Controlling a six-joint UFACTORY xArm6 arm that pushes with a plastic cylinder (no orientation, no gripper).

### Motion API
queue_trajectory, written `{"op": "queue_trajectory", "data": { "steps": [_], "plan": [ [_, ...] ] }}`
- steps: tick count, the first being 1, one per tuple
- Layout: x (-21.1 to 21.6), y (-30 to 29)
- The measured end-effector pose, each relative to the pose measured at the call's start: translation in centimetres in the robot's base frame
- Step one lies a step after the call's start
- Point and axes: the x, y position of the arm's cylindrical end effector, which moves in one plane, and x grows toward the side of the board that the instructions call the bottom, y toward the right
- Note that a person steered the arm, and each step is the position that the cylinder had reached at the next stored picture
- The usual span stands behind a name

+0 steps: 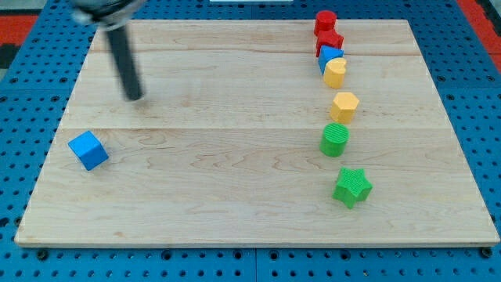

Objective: Put the blue cube at the center

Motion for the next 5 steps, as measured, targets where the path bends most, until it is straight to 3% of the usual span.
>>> {"op": "queue_trajectory", "data": {
  "steps": [1, 2, 3, 4, 5],
  "plan": [
    [6.0, -7.6],
    [12.4, -4.1],
    [13.9, -0.8],
    [8.4, -2.1],
    [6.5, 3.3]
  ]
}}
